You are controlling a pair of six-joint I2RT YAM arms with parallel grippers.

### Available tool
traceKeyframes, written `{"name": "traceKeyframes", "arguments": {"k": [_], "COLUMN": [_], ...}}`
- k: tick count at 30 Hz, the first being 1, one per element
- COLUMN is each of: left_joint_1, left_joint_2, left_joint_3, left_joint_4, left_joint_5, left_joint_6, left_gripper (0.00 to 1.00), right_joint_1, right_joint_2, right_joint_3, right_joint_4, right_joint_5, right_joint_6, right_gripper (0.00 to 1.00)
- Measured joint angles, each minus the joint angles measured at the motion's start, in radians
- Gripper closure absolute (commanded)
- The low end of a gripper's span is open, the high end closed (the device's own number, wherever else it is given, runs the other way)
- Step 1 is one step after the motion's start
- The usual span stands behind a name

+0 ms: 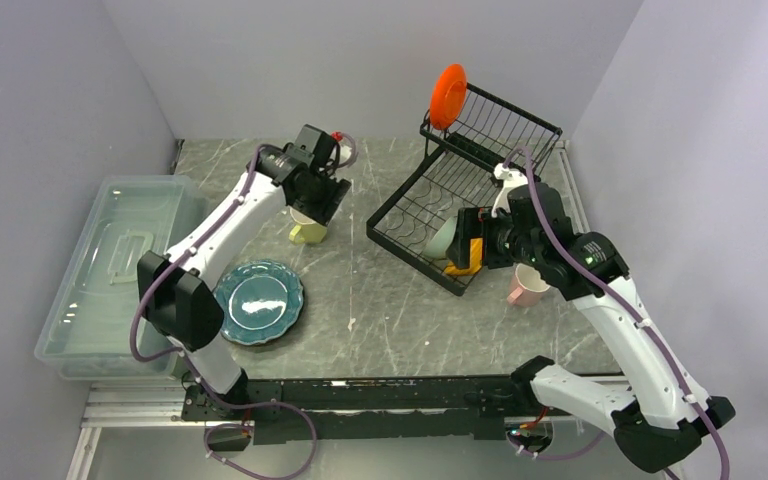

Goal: Load the mixed dishes into the dish rack
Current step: Pick up the cup at the center of the board.

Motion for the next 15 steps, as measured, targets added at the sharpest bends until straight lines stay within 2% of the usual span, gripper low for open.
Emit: {"name": "traceKeyframes", "arguments": {"k": [15], "left_joint_1": [0.095], "left_joint_2": [0.175], "left_joint_3": [-0.026], "left_joint_4": [0.091], "left_joint_5": [0.093], "left_joint_6": [0.013], "left_gripper": [0.41], "right_joint_1": [0.003], "right_joint_2": [-0.012], "right_joint_3": [-0.021], "right_joint_4": [0.01], "right_joint_5": [0.024], "right_joint_6": [0.007], "right_gripper": [0.0]}}
